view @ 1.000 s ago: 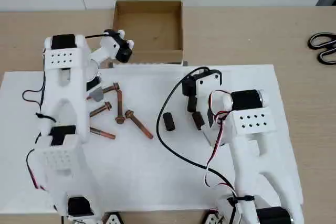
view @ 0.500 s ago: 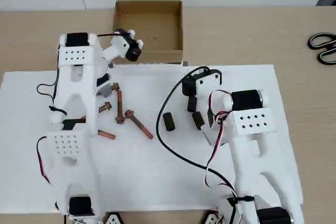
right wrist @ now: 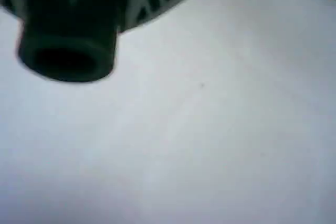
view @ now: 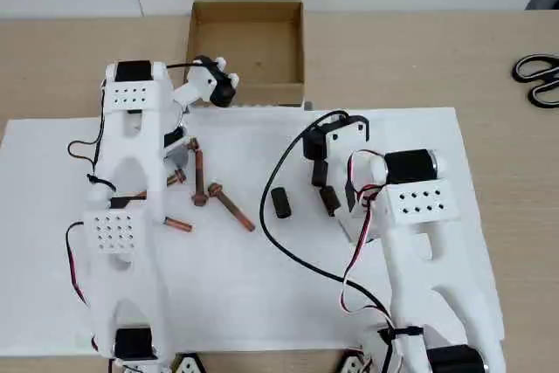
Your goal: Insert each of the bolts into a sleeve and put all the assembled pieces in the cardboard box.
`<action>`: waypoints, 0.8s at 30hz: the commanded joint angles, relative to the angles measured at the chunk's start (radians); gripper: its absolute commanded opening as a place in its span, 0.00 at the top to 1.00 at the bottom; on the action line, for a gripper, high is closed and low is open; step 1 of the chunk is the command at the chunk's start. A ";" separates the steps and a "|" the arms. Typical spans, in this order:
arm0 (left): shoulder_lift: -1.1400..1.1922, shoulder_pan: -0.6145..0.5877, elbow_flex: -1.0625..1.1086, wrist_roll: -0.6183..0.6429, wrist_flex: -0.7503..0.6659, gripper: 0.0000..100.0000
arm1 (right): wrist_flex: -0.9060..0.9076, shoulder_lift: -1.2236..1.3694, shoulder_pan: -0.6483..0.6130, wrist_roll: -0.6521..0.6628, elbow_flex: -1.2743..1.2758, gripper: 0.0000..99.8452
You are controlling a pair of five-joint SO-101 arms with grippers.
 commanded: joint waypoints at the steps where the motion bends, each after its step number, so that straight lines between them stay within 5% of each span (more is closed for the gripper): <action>1: 0.005 0.005 -0.099 0.005 -0.018 0.84 | -0.013 -0.025 0.007 0.012 -0.006 0.99; 20: 0.135 0.048 -0.248 0.005 0.041 0.84 | -0.021 -0.025 0.004 0.012 0.009 0.99; 24: 0.184 0.055 -0.249 0.005 0.031 0.92 | -0.021 -0.025 0.004 0.014 0.009 0.99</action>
